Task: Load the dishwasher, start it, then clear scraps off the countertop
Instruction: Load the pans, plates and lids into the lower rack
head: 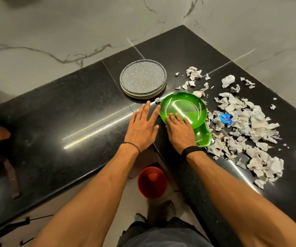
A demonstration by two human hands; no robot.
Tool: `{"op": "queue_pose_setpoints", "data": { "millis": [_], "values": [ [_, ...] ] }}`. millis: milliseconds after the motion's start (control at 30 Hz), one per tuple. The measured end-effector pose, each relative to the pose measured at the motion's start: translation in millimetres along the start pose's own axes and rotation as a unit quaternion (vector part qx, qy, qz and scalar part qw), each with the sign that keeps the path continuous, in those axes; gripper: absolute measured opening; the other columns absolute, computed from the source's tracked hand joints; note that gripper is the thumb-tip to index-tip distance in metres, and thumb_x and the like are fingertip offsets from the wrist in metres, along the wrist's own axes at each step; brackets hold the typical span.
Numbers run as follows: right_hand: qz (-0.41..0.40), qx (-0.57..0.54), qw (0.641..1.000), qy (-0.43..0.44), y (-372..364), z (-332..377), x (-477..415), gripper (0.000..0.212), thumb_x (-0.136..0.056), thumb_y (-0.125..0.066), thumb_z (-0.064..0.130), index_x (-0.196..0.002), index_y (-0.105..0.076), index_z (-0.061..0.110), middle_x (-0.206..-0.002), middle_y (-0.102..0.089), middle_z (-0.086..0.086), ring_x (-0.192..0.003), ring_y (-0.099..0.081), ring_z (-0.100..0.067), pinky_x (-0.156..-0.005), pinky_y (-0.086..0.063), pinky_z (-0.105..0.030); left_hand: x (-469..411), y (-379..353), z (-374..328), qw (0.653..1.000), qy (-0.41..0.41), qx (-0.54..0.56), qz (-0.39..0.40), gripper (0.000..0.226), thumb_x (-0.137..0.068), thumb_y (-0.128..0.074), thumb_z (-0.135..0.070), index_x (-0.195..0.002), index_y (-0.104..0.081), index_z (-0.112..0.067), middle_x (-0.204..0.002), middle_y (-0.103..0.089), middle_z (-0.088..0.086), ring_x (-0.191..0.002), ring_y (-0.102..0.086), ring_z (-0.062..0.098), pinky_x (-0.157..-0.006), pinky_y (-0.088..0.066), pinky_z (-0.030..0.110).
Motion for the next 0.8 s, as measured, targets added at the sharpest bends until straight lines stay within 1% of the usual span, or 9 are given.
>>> {"op": "queue_pose_setpoints", "data": {
  "millis": [100,233,333,400,433,500,633,733,800],
  "values": [
    [-0.048,0.003,0.999,-0.002,14,-2,7,0.040,-0.107,-0.037,0.031,-0.143,-0.051,0.020,-0.152,-0.048,-0.001,-0.144,-0.040,-0.021,-0.116,-0.029,-0.045,-4,4,-5,1.000,-0.020,0.007,-0.005,0.074,-0.098,-0.054,-0.035,-0.162,-0.018,-0.026,-0.168,-0.013,0.015,-0.155,-0.016,0.031,-0.122,-0.024,0.049],
    [-0.105,-0.018,0.994,-0.027,40,-9,21,0.036,-0.103,-0.045,0.023,-0.137,-0.058,0.024,-0.144,-0.056,0.005,-0.137,-0.050,-0.017,-0.112,-0.033,-0.042,-14,11,-19,0.998,-0.062,0.024,0.001,0.083,-0.093,-0.060,-0.028,-0.162,-0.015,-0.027,-0.168,-0.013,0.015,-0.155,-0.014,0.031,-0.123,-0.023,0.049],
    [-0.150,-0.041,0.987,-0.042,59,-17,41,0.032,-0.103,-0.049,0.023,-0.133,-0.062,0.025,-0.138,-0.062,0.005,-0.131,-0.055,-0.018,-0.108,-0.038,-0.043,-20,22,-35,0.994,-0.092,0.053,-0.013,0.089,-0.087,-0.066,-0.020,-0.162,-0.018,-0.026,-0.168,-0.016,0.014,-0.155,-0.016,0.032,-0.123,-0.024,0.049],
    [-0.189,-0.067,0.979,-0.047,74,-21,57,0.030,-0.100,-0.056,0.022,-0.127,-0.066,0.024,-0.129,-0.068,0.002,-0.124,-0.061,-0.022,-0.103,-0.043,-0.046,-25,28,-46,0.991,-0.116,0.064,-0.026,0.091,-0.082,-0.069,-0.015,-0.161,-0.023,-0.026,-0.166,-0.021,0.014,-0.154,-0.020,0.033,-0.121,-0.027,0.050],
    [-0.200,-0.075,0.976,-0.052,81,-24,66,0.029,-0.098,-0.057,0.022,-0.125,-0.068,0.024,-0.125,-0.070,0.002,-0.122,-0.063,-0.023,-0.103,-0.042,-0.048,-28,32,-52,0.988,-0.132,0.071,-0.027,0.093,-0.081,-0.070,-0.015,-0.160,-0.024,-0.027,-0.166,-0.022,0.012,-0.153,-0.021,0.033,-0.120,-0.029,0.052],
    [-0.200,-0.075,0.975,-0.059,91,-25,84,0.031,-0.096,-0.056,0.023,-0.123,-0.069,0.025,-0.123,-0.071,0.004,-0.121,-0.063,-0.024,-0.107,-0.035,-0.052,-33,38,-65,0.981,-0.172,0.085,-0.026,0.093,-0.082,-0.075,-0.017,-0.159,-0.025,-0.030,-0.167,-0.022,0.007,-0.153,-0.020,0.033,-0.118,-0.031,0.056],
    [-0.197,-0.108,0.971,-0.087,106,-23,118,0.030,-0.099,-0.056,0.024,-0.127,-0.067,0.025,-0.126,-0.069,0.005,-0.129,-0.056,-0.021,-0.116,-0.020,-0.050,-36,50,-93,0.954,-0.286,0.088,-0.032,0.083,-0.086,-0.078,-0.025,-0.157,-0.034,-0.030,-0.165,-0.029,0.000,-0.154,-0.018,0.032,-0.120,-0.023,0.051],
    [-0.217,-0.130,0.961,-0.115,113,-14,145,0.029,-0.098,-0.061,0.019,-0.126,-0.068,0.021,-0.124,-0.070,0.000,-0.125,-0.058,-0.022,-0.116,-0.022,-0.050,-30,57,-110,0.925,-0.362,0.108,-0.025,0.070,-0.087,-0.076,-0.018,-0.150,-0.047,-0.026,-0.157,-0.044,0.001,-0.152,-0.024,0.032,-0.121,-0.024,0.052],
    [-0.226,-0.122,0.956,-0.142,112,-7,166,0.028,-0.097,-0.061,0.020,-0.125,-0.068,0.020,-0.122,-0.070,-0.001,-0.120,-0.061,-0.022,-0.116,-0.026,-0.053,-22,63,-118,0.903,-0.409,0.134,0.009,0.052,-0.088,-0.075,-0.016,-0.138,-0.062,-0.024,-0.144,-0.059,0.002,-0.147,-0.037,0.030,-0.120,-0.025,0.049]
  ]
}}
Point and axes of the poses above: each hand's wrist, its own x-axis away from the middle knuckle, its own y-axis out of the back of the hand, z = x × y, the point moved 6 cm from there along -x, towards the middle knuckle
